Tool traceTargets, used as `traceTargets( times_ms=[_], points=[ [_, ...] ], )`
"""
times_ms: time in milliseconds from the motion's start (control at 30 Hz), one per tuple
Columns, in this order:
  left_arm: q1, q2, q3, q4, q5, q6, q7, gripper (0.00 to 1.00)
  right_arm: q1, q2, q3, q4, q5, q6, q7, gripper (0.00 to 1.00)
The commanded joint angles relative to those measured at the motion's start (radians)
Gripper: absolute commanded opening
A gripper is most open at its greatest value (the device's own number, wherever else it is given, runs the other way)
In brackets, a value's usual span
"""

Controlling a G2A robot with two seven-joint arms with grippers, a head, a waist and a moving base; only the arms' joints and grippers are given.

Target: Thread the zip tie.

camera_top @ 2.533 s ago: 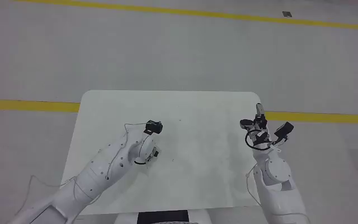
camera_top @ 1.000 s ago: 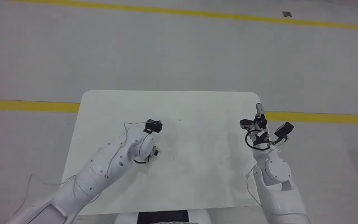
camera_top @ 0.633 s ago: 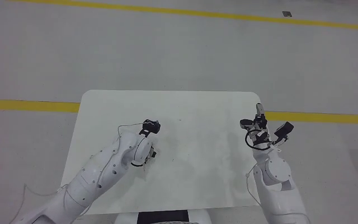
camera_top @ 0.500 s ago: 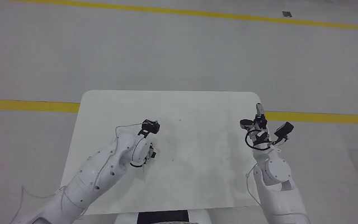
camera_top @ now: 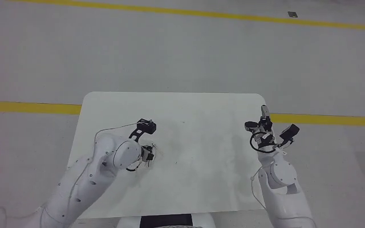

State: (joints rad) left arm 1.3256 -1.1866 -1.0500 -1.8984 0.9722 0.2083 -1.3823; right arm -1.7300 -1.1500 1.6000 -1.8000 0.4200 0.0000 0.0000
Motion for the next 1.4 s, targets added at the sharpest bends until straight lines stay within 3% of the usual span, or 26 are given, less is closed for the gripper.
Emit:
traceTargets(
  times_ms=[0, 167, 300, 433, 533, 833, 1067, 1367],
  points=[
    [0.025, 0.008, -0.04, -0.016, -0.051, -0.049, 0.01, 0.0, 0.0, 0.0, 0.0, 0.0, 0.0, 0.0, 0.0, 1.0],
    [0.069, 0.03, -0.159, -0.005, -0.219, -0.193, 0.024, 0.0, 0.0, 0.0, 0.0, 0.0, 0.0, 0.0, 0.0, 1.0],
    [0.092, 0.048, -0.249, 0.033, -0.364, -0.34, 0.027, 0.0, 0.0, 0.0, 0.0, 0.0, 0.0, 0.0, 0.0, 1.0],
    [0.107, 0.064, -0.312, 0.079, -0.508, -0.475, 0.01, 0.0, 0.0, 0.0, 0.0, 0.0, 0.0, 0.0, 0.0, 1.0],
    [0.109, 0.074, -0.336, 0.106, -0.609, -0.548, -0.008, 0.0, 0.0, 0.0, 0.0, 0.0, 0.0, 0.0, 0.0, 1.0],
    [0.08, 0.129, -0.299, 0.118, -0.802, -0.548, -0.008, 0.0, 0.0, 0.0, 0.0, 0.0, 0.0, 0.0, 0.0, 1.0],
    [0.053, 0.175, -0.261, 0.159, -0.891, -0.548, -0.008, 0.0, 0.0, 0.0, 0.0, 0.0, 0.0, 0.0, 0.0, 1.0],
    [0.053, 0.175, -0.261, 0.159, -0.891, -0.548, -0.008, 0.0, 0.0, 0.0, 0.0, 0.0, 0.0, 0.0, 0.0, 1.0]
  ],
)
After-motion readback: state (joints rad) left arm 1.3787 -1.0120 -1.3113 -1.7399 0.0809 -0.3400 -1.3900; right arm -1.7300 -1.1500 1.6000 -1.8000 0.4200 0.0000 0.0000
